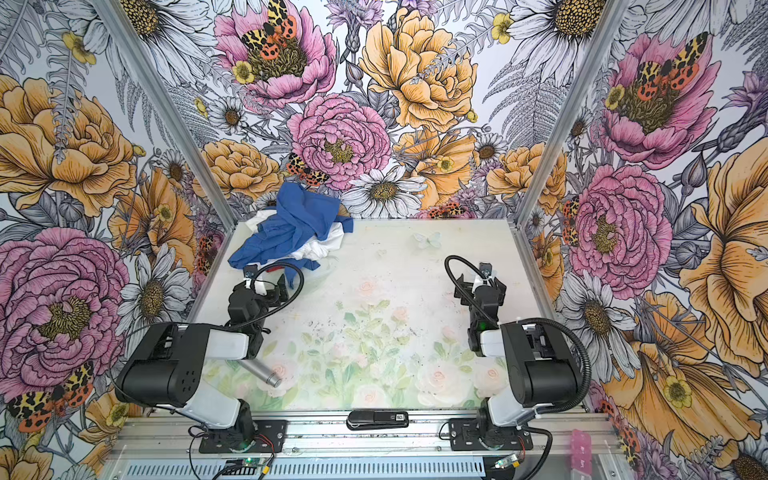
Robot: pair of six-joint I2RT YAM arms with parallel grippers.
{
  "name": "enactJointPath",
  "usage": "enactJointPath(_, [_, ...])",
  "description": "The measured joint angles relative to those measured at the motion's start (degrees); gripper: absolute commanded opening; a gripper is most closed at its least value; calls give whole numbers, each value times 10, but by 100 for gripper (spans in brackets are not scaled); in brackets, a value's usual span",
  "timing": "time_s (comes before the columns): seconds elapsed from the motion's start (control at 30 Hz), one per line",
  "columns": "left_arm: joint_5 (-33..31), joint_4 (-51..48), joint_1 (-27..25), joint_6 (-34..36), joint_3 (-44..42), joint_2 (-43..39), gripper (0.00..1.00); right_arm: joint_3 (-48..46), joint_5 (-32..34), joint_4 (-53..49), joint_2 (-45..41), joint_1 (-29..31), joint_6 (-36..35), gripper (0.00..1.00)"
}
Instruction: Pick out a specific cloth from the pile
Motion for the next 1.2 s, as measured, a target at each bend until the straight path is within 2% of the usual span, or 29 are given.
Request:
enactJointPath(0.3, [5, 0, 2, 0, 0, 0, 99, 0, 0, 0, 0, 0, 0, 99])
enactJointPath(0.63, [42, -5, 32, -7, 0, 0, 99, 0, 0, -2, 0, -1, 0, 100])
enactJointPath(1.0, [51, -5, 32, -15, 0, 0, 99, 0, -29, -15, 0, -15, 0, 99])
enactJointPath(1.1, [8, -25, 19, -16, 1, -14, 99, 0, -32, -24, -5, -13, -3, 96])
enactJointPath(1.2, [-92, -101, -36, -10, 10, -85, 99, 0, -5, -57, -45, 4, -10, 96])
